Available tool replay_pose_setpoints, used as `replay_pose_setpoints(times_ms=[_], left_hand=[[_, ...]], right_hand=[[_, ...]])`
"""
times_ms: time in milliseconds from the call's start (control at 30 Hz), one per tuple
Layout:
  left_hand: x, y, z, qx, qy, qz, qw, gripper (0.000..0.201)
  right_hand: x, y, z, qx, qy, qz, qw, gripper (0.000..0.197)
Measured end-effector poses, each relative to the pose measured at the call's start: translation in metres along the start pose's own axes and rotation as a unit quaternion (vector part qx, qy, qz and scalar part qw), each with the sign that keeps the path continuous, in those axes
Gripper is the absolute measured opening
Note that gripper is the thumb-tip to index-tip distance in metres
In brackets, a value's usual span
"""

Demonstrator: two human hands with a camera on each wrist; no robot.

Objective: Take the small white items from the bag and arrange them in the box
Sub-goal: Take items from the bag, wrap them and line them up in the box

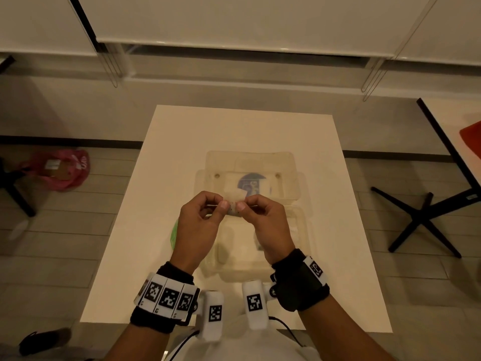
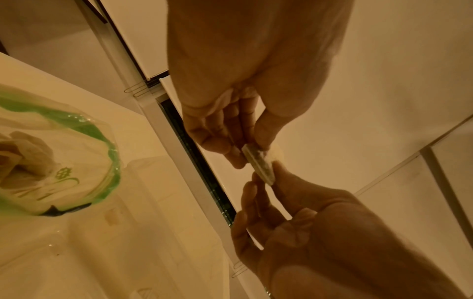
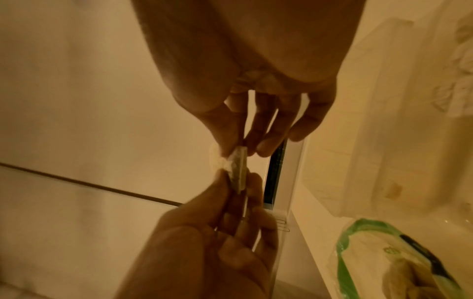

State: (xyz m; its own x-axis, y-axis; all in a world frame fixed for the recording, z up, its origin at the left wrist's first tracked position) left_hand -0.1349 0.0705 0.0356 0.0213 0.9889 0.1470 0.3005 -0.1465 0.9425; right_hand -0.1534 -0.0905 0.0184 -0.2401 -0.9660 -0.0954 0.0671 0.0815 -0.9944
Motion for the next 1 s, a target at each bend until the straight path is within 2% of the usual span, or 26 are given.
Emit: replay_pose_setpoints(times_ms=[133,200,367,433,500,567,633,700,767,833,900,933,1000], left_hand=[[-0.003,0.002,0.000,-0.013,-0.035,0.032,0.999,0.009],[-0.005,0.005,-0.002,-0.026,-0.054,0.012,0.998,0.006],[-0.011,0.001,0.001,0.016,-0.084,-0.012,0.996,0.010],[-0.015,-0.005,0.002,0.082,-0.124,-0.078,0.986,0.022],[-0.021,-0.009,0.000,0.168,-0.199,-0.207,0.943,0.029],[-0.027,-0.008,-0.003,0.232,-0.271,-0.318,0.878,0.031],[-0.033,-0.005,-0.008,0.267,-0.324,-0.375,0.827,0.028],[-0.038,-0.004,-0.011,0.275,-0.356,-0.391,0.803,0.023],[-0.041,-0.004,-0.014,0.277,-0.365,-0.389,0.799,0.027],[-0.042,-0.007,-0.014,0.279,-0.357,-0.377,0.808,0.034],[-0.044,-0.008,-0.015,0.279,-0.352,-0.354,0.820,0.032],[-0.043,-0.008,-0.015,0.278,-0.348,-0.335,0.830,0.033],[-0.038,-0.012,-0.012,0.261,-0.321,-0.274,0.868,0.034]], right_hand=[[0.003,-0.002,0.001,0.010,0.014,-0.030,0.999,0.006],[0.005,-0.005,0.002,0.012,0.018,-0.032,0.999,0.007],[0.001,-0.018,-0.001,0.048,-0.015,-0.054,0.997,0.010],[-0.003,-0.025,-0.004,0.051,-0.027,-0.015,0.998,0.018],[-0.003,-0.030,-0.004,0.058,-0.020,-0.004,0.998,0.022],[-0.001,-0.031,-0.001,0.063,-0.024,-0.024,0.997,0.018],[-0.004,-0.032,0.000,0.064,-0.054,-0.041,0.996,0.017],[-0.009,-0.037,0.000,0.066,-0.092,-0.046,0.993,0.020],[-0.016,-0.041,0.000,0.056,-0.123,-0.022,0.991,0.021],[-0.023,-0.042,-0.001,0.037,-0.143,0.001,0.989,0.018],[-0.024,-0.040,0.000,0.029,-0.145,-0.009,0.989,0.014],[-0.023,-0.040,0.001,0.030,-0.140,-0.021,0.989,0.012],[-0.019,-0.040,0.004,0.048,-0.135,-0.067,0.987,0.008]])
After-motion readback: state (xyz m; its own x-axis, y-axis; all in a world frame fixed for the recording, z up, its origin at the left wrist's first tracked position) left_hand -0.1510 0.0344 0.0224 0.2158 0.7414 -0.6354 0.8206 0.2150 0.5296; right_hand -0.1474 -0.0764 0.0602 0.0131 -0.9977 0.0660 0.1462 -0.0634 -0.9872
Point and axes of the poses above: each hand's wrist, its own z-axis towards the middle knuckle, its own x-axis out of the back of the hand, y = z × x, the point moved 6 cm from there along z, towards the middle knuckle, and after that the axes turned 14 degrees about x, right-handed, at the moved point
